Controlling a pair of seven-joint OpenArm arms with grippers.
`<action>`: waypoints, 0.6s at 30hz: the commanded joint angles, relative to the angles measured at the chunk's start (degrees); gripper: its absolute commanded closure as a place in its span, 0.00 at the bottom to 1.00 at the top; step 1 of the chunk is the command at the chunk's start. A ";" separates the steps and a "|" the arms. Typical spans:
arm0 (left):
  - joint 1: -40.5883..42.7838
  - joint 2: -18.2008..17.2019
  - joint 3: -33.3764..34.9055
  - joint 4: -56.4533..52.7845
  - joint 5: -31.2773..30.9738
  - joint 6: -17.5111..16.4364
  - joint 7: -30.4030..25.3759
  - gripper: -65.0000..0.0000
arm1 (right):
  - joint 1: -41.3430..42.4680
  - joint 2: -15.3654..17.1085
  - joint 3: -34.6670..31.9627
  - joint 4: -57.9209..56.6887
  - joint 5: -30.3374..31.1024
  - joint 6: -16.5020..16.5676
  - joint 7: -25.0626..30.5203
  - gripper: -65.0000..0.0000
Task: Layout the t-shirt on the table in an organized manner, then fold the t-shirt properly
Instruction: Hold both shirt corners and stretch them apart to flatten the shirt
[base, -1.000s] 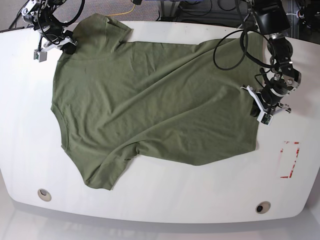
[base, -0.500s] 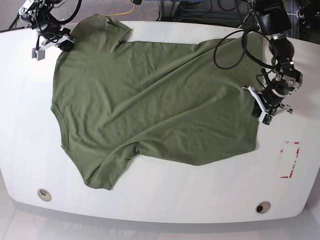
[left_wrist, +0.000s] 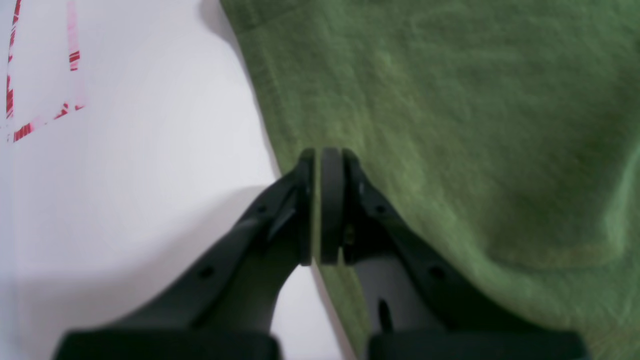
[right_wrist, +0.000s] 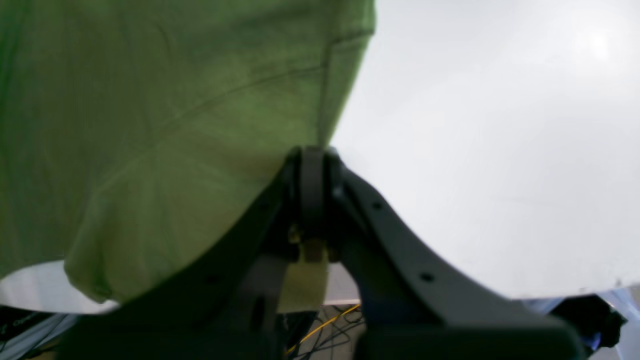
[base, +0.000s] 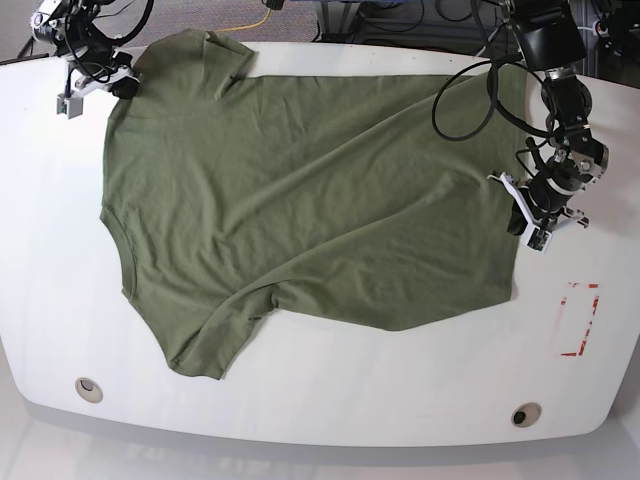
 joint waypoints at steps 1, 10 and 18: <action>-0.80 -0.73 -0.15 1.03 -0.92 0.12 -1.28 1.00 | -0.23 0.92 0.30 1.13 0.85 0.17 0.53 1.00; -0.80 -0.73 -0.15 1.03 -0.92 0.12 -1.28 1.00 | -0.05 0.66 0.21 1.13 1.11 0.17 0.44 0.78; -0.80 -0.73 -0.15 0.94 -0.92 0.12 -1.28 1.00 | -0.14 0.84 0.30 1.22 0.85 0.17 0.44 1.00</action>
